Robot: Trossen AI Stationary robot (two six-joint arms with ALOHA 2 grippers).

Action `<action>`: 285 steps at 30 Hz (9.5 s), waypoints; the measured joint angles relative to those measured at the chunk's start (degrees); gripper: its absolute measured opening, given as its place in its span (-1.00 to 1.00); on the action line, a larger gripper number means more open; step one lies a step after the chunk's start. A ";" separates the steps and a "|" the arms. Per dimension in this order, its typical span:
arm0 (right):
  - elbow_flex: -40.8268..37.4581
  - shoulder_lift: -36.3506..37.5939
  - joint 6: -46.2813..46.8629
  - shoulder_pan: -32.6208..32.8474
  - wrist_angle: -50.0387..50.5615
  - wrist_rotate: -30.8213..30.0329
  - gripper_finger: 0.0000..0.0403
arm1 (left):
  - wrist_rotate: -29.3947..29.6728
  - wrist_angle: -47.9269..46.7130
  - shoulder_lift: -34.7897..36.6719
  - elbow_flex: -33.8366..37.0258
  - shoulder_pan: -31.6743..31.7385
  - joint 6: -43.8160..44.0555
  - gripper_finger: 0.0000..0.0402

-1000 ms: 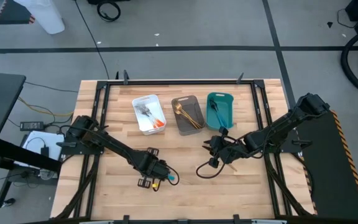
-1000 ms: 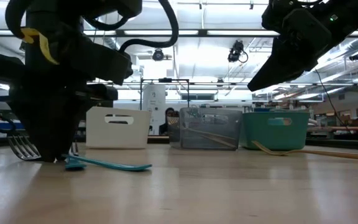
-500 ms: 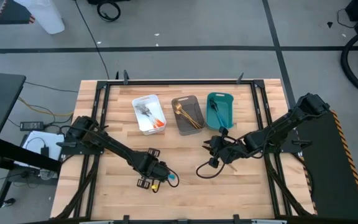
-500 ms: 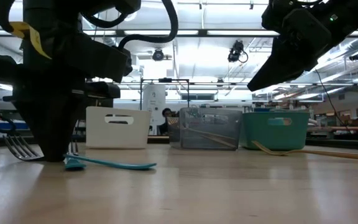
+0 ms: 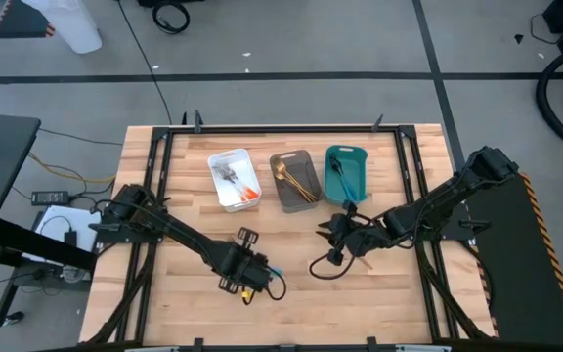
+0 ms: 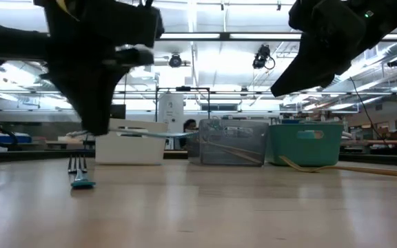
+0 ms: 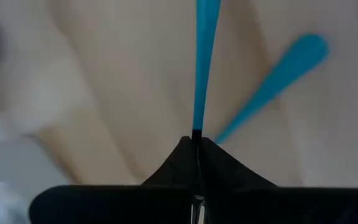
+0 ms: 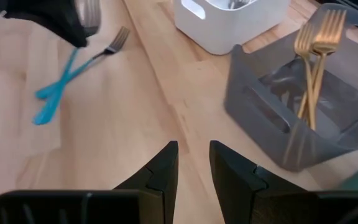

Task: Sort silverware by color (type)
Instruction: Put the blue fork into the green bin, then put the gold fork into the black bin

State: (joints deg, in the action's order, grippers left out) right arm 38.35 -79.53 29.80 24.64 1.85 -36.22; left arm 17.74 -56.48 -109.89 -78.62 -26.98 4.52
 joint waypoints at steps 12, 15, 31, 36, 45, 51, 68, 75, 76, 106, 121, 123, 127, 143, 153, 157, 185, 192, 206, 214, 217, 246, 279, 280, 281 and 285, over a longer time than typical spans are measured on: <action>0.00 0.00 -1.43 -0.41 -7.75 3.59 -0.49 | 20.01 4.61 0.11 -2.26 1.44 -17.51 -0.92; 0.00 0.00 -1.01 -1.96 -10.36 7.94 -0.49 | 22.20 6.87 0.11 -2.26 2.14 -23.55 -0.92; 0.00 0.00 -0.85 -6.42 -13.71 15.73 -0.16 | 24.83 24.46 0.11 -2.26 9.36 -51.73 -0.91; 0.00 0.00 0.51 -7.61 -13.20 16.89 -0.06 | 24.57 30.16 0.13 -2.26 11.33 -59.33 -0.91; 0.00 -0.02 0.21 -9.98 -11.06 16.54 -0.11 | 24.61 37.26 0.13 -2.26 13.67 -67.44 -0.91; 0.00 -0.02 -0.35 -11.21 -11.02 16.30 -0.21 | 26.39 39.73 0.15 -2.26 14.36 -69.00 -0.91; -0.02 -0.02 -1.93 -12.46 -10.25 16.06 -0.83 | 28.28 40.25 0.22 -2.26 13.94 -71.88 -0.89; 0.13 0.02 -3.21 -12.39 -11.09 15.18 -0.94 | 27.24 43.19 0.26 -2.21 13.11 -68.44 -0.57; 0.13 0.02 -3.21 -12.37 -10.87 15.14 -0.94 | 26.93 43.43 0.26 -2.21 12.78 -67.31 -0.52; 0.02 10.86 -0.35 -19.90 12.50 8.64 -0.92 | 20.48 28.87 0.46 -2.28 -0.62 -15.44 -0.41; 0.00 17.50 -4.50 -31.41 22.56 5.76 -0.92 | 14.28 29.25 3.06 -1.20 0.08 -12.90 -0.41; 0.00 17.05 -4.84 -33.22 23.17 5.79 -0.92 | 14.14 29.48 3.20 0.12 0.19 -12.66 -0.41; 0.00 16.38 -4.94 -36.18 25.09 5.84 -0.92 | 13.50 32.45 3.54 3.14 0.96 -12.41 -0.41; -5.14 13.26 -5.46 -45.21 21.68 8.81 -0.92 | 7.72 49.74 13.06 18.10 3.06 -9.06 -0.41; -6.99 11.96 -5.32 -49.43 17.47 15.27 -0.92 | 6.75 57.16 19.93 26.41 4.47 -4.77 -0.41; -6.97 11.68 -2.01 -49.96 16.87 19.49 -0.92 | 6.97 57.20 22.36 27.05 4.74 -2.42 -0.41; -6.95 11.28 9.13 -48.76 19.27 25.04 -0.92 | 8.09 56.64 24.13 27.01 4.70 -0.70 -0.41; -6.95 11.30 11.61 -47.52 23.52 23.31 -0.92 | 8.11 54.66 24.06 27.01 4.61 -0.67 -0.41; -6.95 11.28 9.86 -47.52 24.00 19.75 -0.67 | 8.11 54.45 24.06 27.01 4.61 -0.08 -0.41; -6.48 11.28 7.76 -47.54 24.12 20.92 -0.56 | 8.12 53.58 24.06 27.01 4.61 0.99 -0.41; -4.76 11.28 6.33 -47.52 23.99 22.70 -0.56 | 8.13 53.08 24.04 27.01 4.70 1.16 -0.41; 3.82 11.34 1.81 -22.28 20.23 32.49 -0.57 | 8.13 50.92 24.02 27.01 4.70 1.33 -0.41; 3.80 -1.86 23.56 -3.94 30.99 21.61 -0.25 | 7.89 45.63 24.02 26.96 4.31 9.83 -0.41; 3.80 -1.86 24.18 -3.41 31.09 21.22 -0.24 | 7.89 45.63 24.02 26.96 4.31 9.81 -0.41; 3.80 -1.86 24.80 -2.91 31.41 20.99 -0.22 | 7.89 45.78 24.02 26.96 4.31 9.81 -0.41; 3.80 -2.43 28.08 -0.83 32.93 20.91 -0.18 | 7.86 46.56 24.02 26.99 4.31 8.43 -0.41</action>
State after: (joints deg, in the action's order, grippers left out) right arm 42.15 -81.96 57.88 23.82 34.78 -15.31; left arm 25.60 -9.92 -85.86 -51.64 -22.68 12.95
